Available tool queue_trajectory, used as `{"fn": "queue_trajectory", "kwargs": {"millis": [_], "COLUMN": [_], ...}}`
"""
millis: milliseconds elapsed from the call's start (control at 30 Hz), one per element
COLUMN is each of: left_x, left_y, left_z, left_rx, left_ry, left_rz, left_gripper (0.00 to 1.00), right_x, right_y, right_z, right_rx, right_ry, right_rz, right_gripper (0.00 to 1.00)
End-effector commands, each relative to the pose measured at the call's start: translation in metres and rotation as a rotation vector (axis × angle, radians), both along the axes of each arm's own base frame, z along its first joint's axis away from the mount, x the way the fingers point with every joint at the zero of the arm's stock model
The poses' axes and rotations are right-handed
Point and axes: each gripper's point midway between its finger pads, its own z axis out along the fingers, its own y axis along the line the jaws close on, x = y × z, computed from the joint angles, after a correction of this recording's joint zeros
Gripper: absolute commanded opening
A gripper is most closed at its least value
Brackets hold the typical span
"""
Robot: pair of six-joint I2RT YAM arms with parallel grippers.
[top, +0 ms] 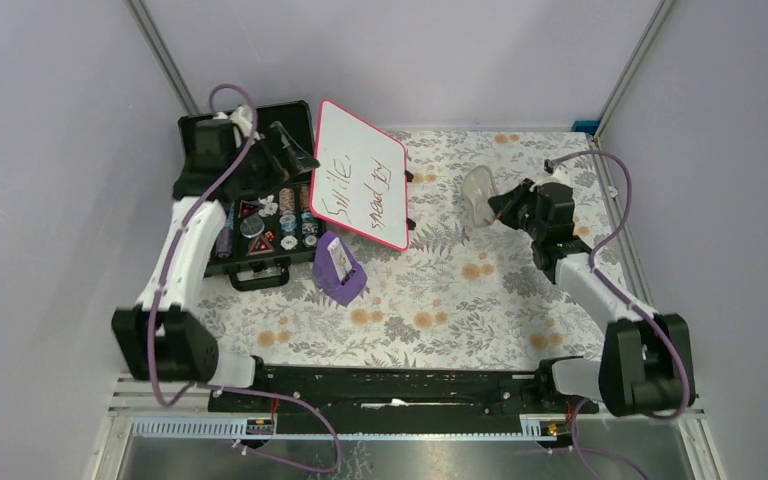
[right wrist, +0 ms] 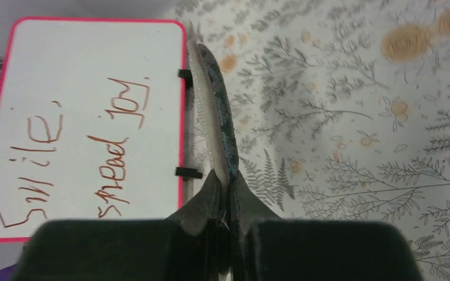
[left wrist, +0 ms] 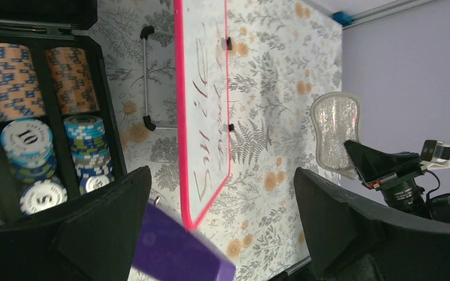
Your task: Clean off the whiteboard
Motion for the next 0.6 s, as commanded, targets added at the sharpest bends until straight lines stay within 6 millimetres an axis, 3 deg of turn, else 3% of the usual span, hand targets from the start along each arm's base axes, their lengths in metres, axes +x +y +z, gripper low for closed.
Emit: {"fn": "queue_trajectory", "kwargs": {"millis": [0, 100, 167, 233, 367, 567], "left_x": [0.05, 0.079, 0.091, 0.1, 0.105, 0.096], "left_y": [-0.008, -0.012, -0.016, -0.016, -0.025, -0.018], "left_z": [0.013, -0.005, -0.013, -0.021, -0.032, -0.031], "left_rx": [0.054, 0.084, 0.085, 0.098, 0.088, 0.137], "left_ry": [-0.044, 0.004, 0.019, 0.033, 0.03, -0.046], "left_rz": [0.038, 0.034, 0.015, 0.008, -0.051, -0.047], "left_gripper": [0.98, 0.97, 0.93, 0.91, 0.86, 0.81], "right_x": [0.001, 0.005, 0.01, 0.01, 0.009, 0.004], "right_y": [0.014, 0.01, -0.006, -0.019, -0.046, -0.078], "right_z": [-0.023, -0.054, -0.068, -0.08, -0.088, -0.079], "right_rx": [0.167, 0.203, 0.184, 0.111, -0.055, -0.285], "right_ry": [0.119, 0.226, 0.266, 0.294, 0.329, 0.361], "right_rz": [0.223, 0.277, 0.246, 0.21, 0.123, 0.021], "right_gripper": [0.0, 0.0, 0.02, 0.16, 0.35, 0.67]}}
